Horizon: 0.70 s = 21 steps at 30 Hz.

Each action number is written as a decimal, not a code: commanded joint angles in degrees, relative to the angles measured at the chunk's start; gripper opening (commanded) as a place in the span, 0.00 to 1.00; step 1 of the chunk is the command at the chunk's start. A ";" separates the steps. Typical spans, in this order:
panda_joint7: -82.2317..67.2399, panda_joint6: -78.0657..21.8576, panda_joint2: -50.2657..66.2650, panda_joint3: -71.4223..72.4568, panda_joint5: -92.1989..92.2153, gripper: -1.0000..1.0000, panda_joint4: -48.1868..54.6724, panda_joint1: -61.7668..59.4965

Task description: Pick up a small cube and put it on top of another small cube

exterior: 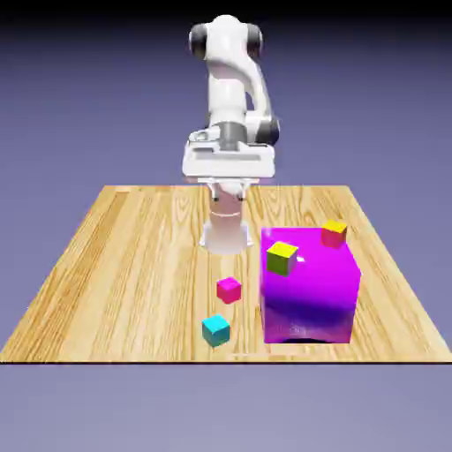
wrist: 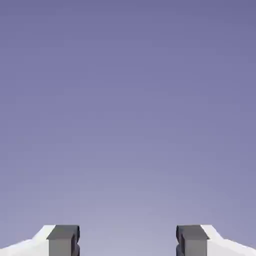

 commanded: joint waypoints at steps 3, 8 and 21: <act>-7.48 -2.56 2.87 -2.00 2.04 0.50 1.65 1.46; -19.94 -6.81 7.64 -5.33 5.44 0.50 4.41 3.88; -52.33 -17.88 20.06 -14.00 14.29 0.50 11.58 10.20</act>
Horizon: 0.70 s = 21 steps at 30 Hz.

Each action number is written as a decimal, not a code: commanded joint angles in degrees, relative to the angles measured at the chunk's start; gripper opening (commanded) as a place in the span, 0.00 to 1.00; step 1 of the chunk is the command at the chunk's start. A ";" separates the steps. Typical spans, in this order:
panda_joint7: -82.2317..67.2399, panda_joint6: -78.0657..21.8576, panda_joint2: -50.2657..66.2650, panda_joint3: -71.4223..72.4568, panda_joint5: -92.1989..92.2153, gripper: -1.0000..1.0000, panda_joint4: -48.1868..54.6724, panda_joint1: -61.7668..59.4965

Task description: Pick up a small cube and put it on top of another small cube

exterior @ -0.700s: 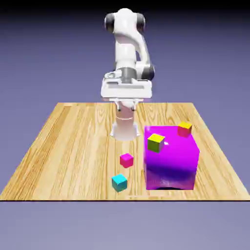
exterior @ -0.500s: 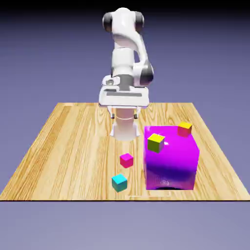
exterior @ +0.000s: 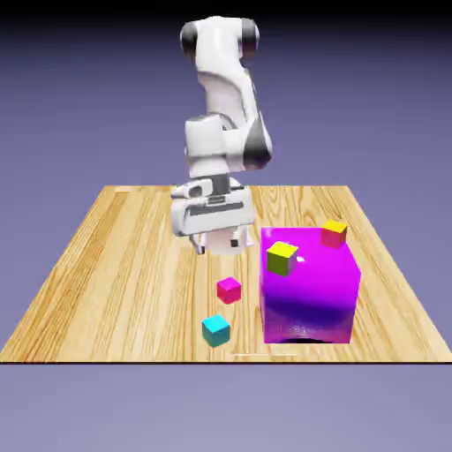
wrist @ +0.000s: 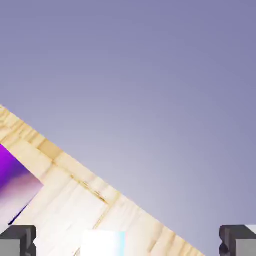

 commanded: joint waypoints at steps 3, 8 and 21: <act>-7.48 -2.56 2.87 -2.00 2.04 0.50 1.65 1.46; -19.94 -6.81 7.64 -5.33 5.44 0.50 4.41 3.88; -52.33 -17.88 20.06 -14.00 14.29 0.50 11.58 10.20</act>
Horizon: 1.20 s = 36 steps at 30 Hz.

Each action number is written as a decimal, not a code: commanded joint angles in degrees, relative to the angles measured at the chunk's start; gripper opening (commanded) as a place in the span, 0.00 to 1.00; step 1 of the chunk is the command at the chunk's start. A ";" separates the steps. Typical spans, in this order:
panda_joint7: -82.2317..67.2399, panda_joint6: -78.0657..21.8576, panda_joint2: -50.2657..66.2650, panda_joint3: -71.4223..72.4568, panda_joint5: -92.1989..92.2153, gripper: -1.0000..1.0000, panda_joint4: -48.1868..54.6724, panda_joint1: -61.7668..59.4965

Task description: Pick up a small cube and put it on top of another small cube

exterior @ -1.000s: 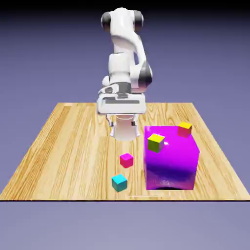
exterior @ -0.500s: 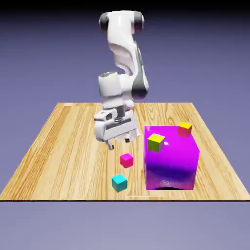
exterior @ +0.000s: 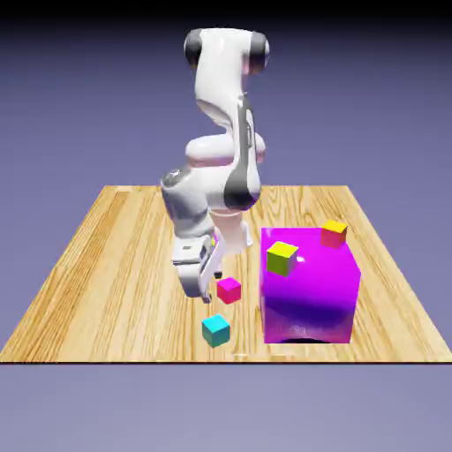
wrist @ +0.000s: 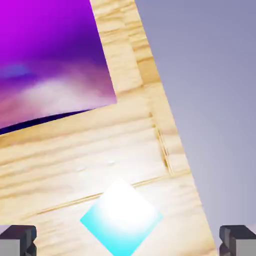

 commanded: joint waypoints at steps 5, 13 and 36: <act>-12.46 -4.26 4.78 -3.33 3.40 0.50 2.76 2.43; -32.40 -11.07 12.42 -8.67 8.84 0.50 7.17 6.31; -48.12 -20.96 17.26 -19.83 16.12 0.00 15.53 15.23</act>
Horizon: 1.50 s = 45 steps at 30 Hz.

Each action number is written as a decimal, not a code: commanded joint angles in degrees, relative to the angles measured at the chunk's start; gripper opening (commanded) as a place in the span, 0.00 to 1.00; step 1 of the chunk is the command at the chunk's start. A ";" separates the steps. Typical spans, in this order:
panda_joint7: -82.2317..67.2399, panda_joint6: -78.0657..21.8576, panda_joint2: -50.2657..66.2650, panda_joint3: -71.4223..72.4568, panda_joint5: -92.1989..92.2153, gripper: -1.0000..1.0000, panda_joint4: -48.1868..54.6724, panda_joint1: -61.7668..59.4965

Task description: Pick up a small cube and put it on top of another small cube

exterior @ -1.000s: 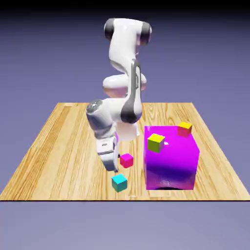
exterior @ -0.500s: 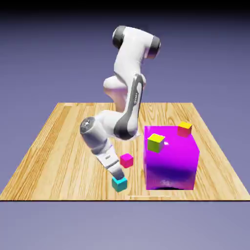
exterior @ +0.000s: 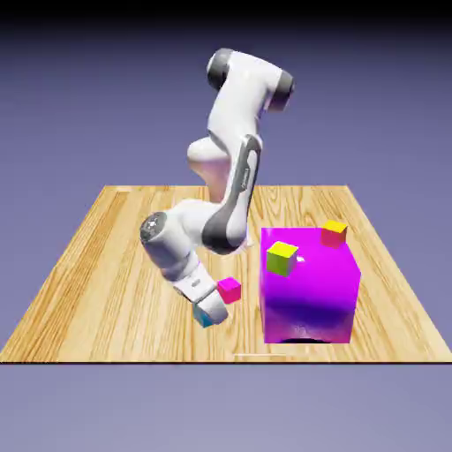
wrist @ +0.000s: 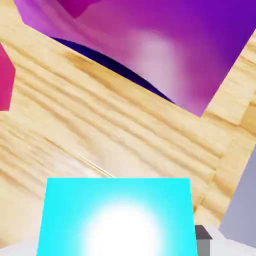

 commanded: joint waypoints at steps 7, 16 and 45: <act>17.37 -0.94 -1.55 -9.63 0.46 0.00 1.18 12.54; 39.79 -2.19 -3.54 -22.02 0.81 0.00 2.70 28.65; 112.05 0.52 1.03 -56.45 -1.86 0.00 -2.92 81.16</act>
